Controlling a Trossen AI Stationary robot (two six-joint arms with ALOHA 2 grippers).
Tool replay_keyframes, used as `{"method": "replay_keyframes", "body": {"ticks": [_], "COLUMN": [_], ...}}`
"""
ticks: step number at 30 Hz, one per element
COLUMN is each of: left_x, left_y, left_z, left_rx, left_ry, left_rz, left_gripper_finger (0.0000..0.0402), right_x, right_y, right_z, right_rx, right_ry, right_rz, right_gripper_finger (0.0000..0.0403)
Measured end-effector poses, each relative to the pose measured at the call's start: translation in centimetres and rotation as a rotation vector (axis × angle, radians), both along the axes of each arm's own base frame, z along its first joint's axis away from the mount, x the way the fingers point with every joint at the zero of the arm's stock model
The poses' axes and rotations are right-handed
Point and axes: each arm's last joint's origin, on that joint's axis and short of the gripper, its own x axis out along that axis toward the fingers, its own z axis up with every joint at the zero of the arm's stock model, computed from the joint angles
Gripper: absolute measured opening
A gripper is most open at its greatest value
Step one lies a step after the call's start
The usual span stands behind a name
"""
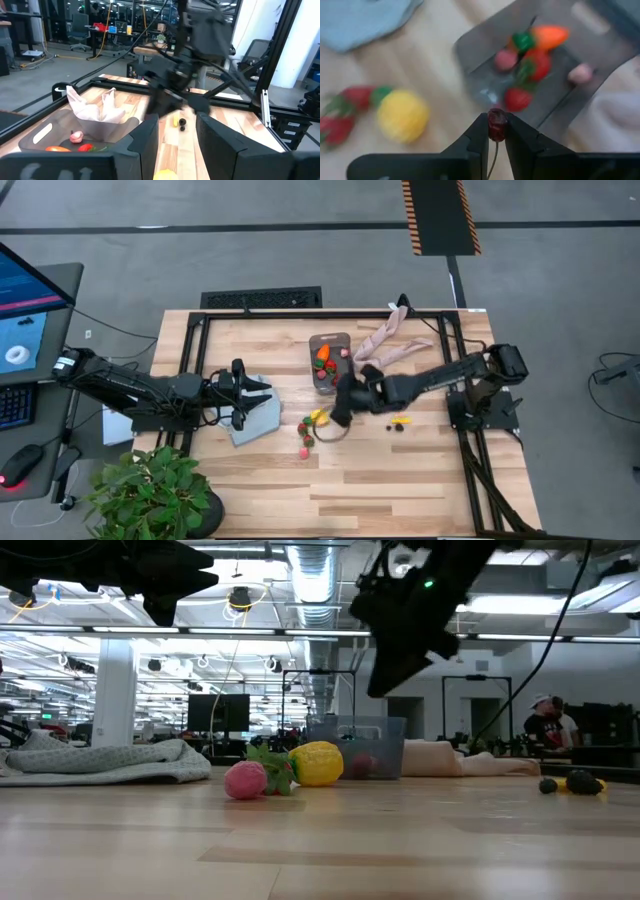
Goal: Pick and placing Produce into tupperware
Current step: Put the red cherry into the black bin
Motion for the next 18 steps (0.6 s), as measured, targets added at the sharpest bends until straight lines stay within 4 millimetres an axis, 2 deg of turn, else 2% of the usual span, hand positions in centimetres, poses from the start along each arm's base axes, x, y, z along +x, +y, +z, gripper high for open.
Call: {"method": "replay_keyframes", "body": {"ticks": [6,11,14,18], "left_x": [0.0,0.0,0.0,0.0], "left_y": [0.0,0.0,0.0,0.0], "left_z": [0.0,0.0,0.0,0.0], "left_rx": [0.000,0.000,0.000,0.000], "left_ry": [0.000,0.000,0.000,0.000], "left_rz": [0.000,0.000,0.000,0.000], "left_gripper_finger": [0.0121,0.0121,0.0121,0.0121], "right_x": [0.8,1.1,1.2,1.3], "right_y": [-4.9,-8.3,-9.4,-9.8], "right_z": [0.5,0.7,0.9,0.9], "right_rx": [-0.032,0.069,0.133,0.149], "right_ry": [-0.011,-0.063,-0.103,-0.112], "right_rz": [-0.025,-0.029,-0.007,0.008], "right_gripper_finger": [0.0078,0.0098,0.0119,0.0151]}}
